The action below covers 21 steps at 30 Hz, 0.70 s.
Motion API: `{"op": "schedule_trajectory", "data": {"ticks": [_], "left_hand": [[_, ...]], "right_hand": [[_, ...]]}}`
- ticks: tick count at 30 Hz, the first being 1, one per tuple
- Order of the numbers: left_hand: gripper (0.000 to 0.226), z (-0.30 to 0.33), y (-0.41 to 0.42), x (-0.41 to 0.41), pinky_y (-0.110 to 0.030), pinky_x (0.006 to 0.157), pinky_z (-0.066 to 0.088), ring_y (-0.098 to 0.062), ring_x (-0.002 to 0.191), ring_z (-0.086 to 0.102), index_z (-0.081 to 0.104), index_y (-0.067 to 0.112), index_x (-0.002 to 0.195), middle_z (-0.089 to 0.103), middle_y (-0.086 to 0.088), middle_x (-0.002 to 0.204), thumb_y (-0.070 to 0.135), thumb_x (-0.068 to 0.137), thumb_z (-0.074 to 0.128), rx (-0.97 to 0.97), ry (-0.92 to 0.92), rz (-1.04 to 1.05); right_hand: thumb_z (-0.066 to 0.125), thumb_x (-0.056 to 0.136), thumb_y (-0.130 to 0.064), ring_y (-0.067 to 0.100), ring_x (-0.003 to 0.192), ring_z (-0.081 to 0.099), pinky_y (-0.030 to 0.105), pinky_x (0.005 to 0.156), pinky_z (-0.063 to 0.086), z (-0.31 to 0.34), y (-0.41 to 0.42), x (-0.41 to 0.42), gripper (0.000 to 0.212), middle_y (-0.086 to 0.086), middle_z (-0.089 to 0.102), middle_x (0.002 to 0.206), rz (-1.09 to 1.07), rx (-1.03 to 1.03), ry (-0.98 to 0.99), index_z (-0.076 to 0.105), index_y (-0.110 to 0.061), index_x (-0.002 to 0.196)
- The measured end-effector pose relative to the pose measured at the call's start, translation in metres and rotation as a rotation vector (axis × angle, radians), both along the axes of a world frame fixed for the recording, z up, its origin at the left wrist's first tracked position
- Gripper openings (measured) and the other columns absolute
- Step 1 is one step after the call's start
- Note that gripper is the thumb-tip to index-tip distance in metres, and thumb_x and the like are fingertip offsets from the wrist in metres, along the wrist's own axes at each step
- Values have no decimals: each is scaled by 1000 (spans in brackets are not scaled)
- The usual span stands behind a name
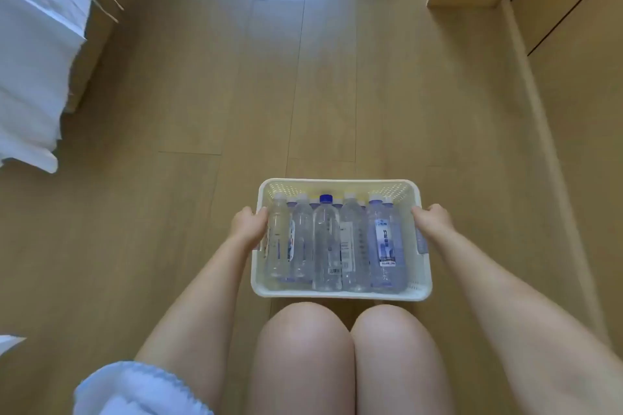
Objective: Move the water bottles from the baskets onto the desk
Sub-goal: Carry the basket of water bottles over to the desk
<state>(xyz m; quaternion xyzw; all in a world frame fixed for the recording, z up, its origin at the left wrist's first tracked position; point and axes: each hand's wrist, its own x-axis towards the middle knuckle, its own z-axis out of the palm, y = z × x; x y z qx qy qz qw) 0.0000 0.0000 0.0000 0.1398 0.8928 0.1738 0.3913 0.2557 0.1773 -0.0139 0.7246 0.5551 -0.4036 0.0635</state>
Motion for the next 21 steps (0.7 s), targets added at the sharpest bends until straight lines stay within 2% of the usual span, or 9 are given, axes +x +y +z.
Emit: {"op": "schedule_trajectory", "data": {"ticks": [4, 7, 9, 11, 16, 19, 21], "left_hand": [[49, -55, -6, -9, -32, 81, 38, -34, 104, 54, 44, -7, 129, 50, -23, 130, 30, 101, 29, -3, -30, 125], [43, -83, -7, -14, -33, 73, 41, -27, 82, 51, 53, 1, 101, 58, -19, 102, 36, 101, 28, 112, -68, 234], [42, -90, -6, -16, -29, 61, 41, -22, 64, 50, 48, 8, 83, 53, -12, 78, 39, 102, 26, 184, -180, 343], [43, -96, -6, -15, -27, 54, 38, -18, 53, 44, 44, 10, 78, 47, -8, 66, 40, 102, 24, 219, -260, 383], [45, -100, -9, -11, -25, 47, 26, -15, 48, 31, 40, 12, 69, 35, -4, 59, 40, 102, 27, 251, -274, 372], [47, -101, -10, -11, -24, 44, 24, -14, 44, 28, 36, 14, 65, 33, -3, 57, 41, 102, 25, 239, -227, 310], [48, -101, -9, -10, -25, 45, 25, -14, 44, 29, 36, 14, 64, 34, -3, 57, 42, 101, 25, 217, -215, 300]], "right_hand": [[40, 97, -39, 43, 120, 49, 44, 96, 45, -50, -4, 2, 59, 25, 46, 136, -49, -32, -40, 39, 7, 134], [34, 98, -43, 40, 106, 58, 41, 87, 48, -79, -3, 10, 57, 23, 57, 123, -77, 43, -58, 46, 5, 126], [32, 98, -45, 32, 81, 60, 37, 74, 47, -91, 0, 13, 55, 19, 64, 99, -161, 26, 29, 51, 4, 117], [30, 99, -46, 24, 59, 51, 31, 60, 44, -99, 1, 17, 52, 13, 57, 71, -251, -42, 165, 53, 1, 103], [36, 97, -50, 19, 51, 37, 26, 51, 37, -95, 0, 22, 50, 6, 40, 59, -340, -104, 325, 43, -9, 70], [35, 97, -51, 16, 48, 27, 26, 49, 25, -97, -1, 22, 48, 3, 31, 57, -303, -72, 326, 33, -16, 63], [34, 96, -52, 15, 48, 25, 26, 49, 23, -97, -3, 21, 48, 2, 31, 56, -301, -61, 301, 31, -18, 63]]}}
